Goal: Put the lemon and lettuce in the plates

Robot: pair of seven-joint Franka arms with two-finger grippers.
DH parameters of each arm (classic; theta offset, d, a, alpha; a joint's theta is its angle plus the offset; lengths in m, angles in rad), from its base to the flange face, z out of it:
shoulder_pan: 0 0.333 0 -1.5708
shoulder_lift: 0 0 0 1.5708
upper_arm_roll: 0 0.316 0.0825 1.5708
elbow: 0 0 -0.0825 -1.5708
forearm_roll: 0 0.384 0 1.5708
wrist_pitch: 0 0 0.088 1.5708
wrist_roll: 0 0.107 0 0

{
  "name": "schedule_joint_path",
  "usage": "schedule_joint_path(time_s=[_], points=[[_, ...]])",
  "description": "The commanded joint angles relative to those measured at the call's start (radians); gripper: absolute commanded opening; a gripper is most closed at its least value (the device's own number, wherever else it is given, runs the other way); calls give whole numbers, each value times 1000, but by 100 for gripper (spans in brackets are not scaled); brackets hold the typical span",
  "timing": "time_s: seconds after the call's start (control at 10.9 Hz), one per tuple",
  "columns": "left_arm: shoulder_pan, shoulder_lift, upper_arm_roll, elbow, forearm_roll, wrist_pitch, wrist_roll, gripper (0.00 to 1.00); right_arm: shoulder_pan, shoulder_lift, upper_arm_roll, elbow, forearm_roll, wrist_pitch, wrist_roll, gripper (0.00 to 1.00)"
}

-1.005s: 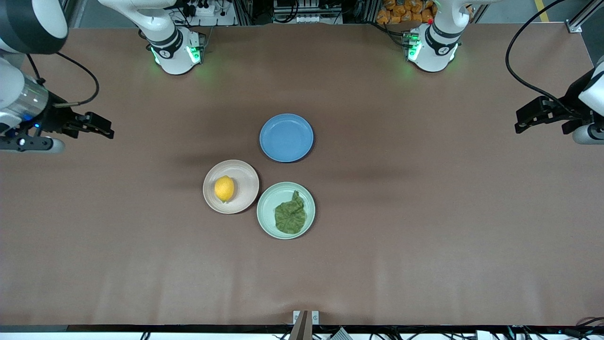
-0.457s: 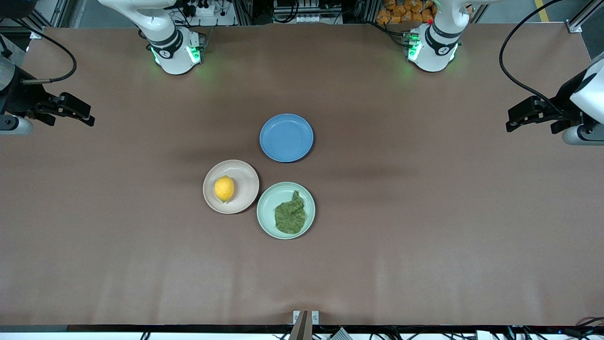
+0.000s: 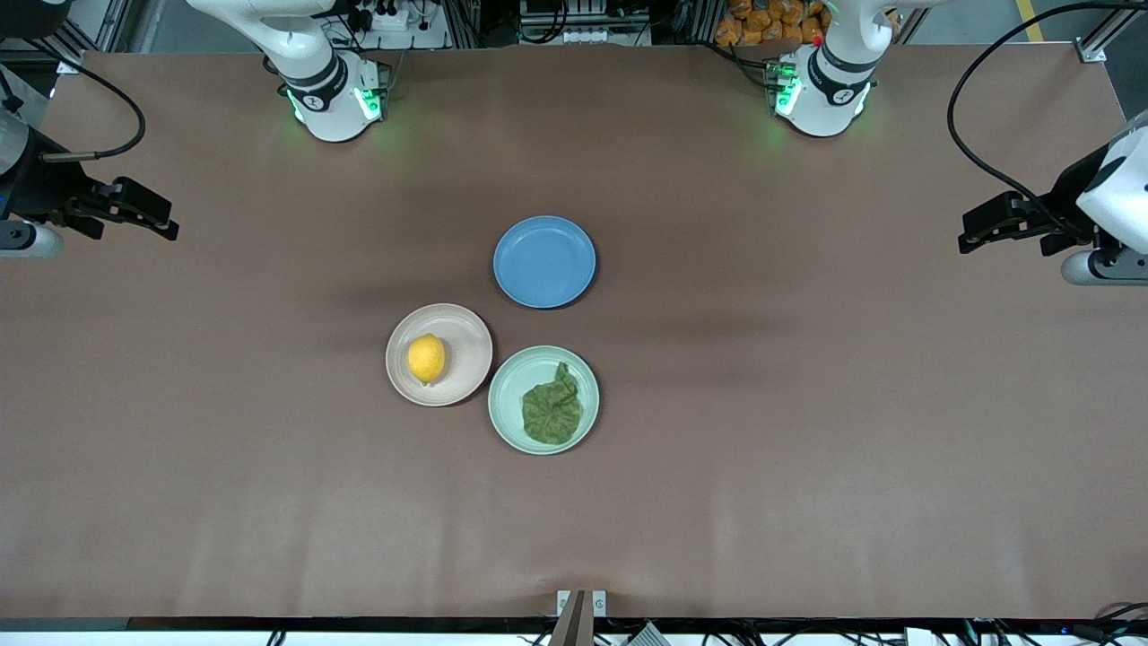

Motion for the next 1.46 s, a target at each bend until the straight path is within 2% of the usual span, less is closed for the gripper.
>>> schedule_joint_path(time_s=[0.0, 0.27, 0.55, 0.91, 1.37], points=[[-1, -18, -14, -20, 33, 16, -3, 100, -10, 4, -2, 12, -20, -13, -9, 100], [-7, -18, -33, -18, 91, 33, -4, 100, -11, 5, -4, 24, -19, -12, -9, 100], [14, -15, -35, -17, 33, 44, -21, 100, -10, 5, -2, 36, -19, -13, -3, 100], [22, -15, -34, -17, 30, 44, -21, 100, -13, 15, -4, 79, -20, -36, -8, 100], [22, -13, -34, -20, 30, 44, -24, 100, -13, 14, -4, 75, -19, -38, -6, 100]])
